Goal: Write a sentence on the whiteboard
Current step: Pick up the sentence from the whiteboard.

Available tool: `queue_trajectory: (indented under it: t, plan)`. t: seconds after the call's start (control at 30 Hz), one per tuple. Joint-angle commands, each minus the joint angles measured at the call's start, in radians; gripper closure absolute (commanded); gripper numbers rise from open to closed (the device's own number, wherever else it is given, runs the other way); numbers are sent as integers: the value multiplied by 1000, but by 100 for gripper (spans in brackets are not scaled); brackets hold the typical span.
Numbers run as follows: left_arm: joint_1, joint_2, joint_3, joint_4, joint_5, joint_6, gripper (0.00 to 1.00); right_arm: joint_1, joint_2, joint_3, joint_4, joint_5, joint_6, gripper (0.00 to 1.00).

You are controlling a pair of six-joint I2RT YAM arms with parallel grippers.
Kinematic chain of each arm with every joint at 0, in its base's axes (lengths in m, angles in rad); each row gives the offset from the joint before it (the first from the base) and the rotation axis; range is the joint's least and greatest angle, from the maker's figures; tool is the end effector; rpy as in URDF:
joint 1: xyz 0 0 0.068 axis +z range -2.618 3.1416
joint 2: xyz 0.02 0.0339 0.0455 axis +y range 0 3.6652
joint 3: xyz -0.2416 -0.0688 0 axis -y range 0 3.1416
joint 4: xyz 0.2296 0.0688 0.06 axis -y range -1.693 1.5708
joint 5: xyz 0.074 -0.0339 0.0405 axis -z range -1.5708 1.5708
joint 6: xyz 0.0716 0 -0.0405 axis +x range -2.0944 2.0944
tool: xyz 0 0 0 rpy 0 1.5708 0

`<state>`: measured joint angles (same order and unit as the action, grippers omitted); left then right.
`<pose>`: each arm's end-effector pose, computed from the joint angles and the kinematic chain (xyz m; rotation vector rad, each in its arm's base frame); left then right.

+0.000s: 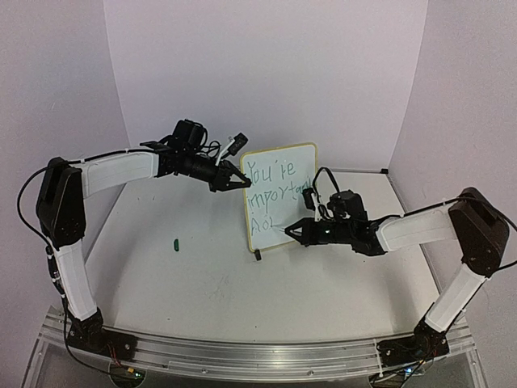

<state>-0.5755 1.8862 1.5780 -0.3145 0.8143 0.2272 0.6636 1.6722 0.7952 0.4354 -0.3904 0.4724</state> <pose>0.3340 -0.2788 0.2589 1.2567 1.7636 -1.0860 0.2701 0.2458 0.1558 -0.4715 2.1069 1.0870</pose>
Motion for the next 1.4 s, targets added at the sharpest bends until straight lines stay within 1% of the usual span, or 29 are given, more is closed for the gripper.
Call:
queue_trajectory:
  t: [0.0, 0.33, 0.67, 1.0, 1.2, 1.37]
  plan:
    - [-23, 15, 2, -104, 5, 16, 100, -4, -24, -1, 6, 63, -2, 100]
    - [-23, 15, 2, -104, 6, 16, 100, -4, -101, 1, -11, 76, -17, 100]
    - [-24, 16, 2, -104, 7, 15, 100, -4, -45, 1, -20, 61, -14, 100]
    - [-24, 18, 2, -103, 8, 14, 100, -4, -17, -21, -20, 83, -3, 100]
    - [-24, 17, 3, -103, 8, 14, 100, -4, -24, -20, -26, 100, -5, 100]
    - [-24, 15, 2, -103, 9, 15, 100, -4, -60, -11, -35, 118, -16, 100]
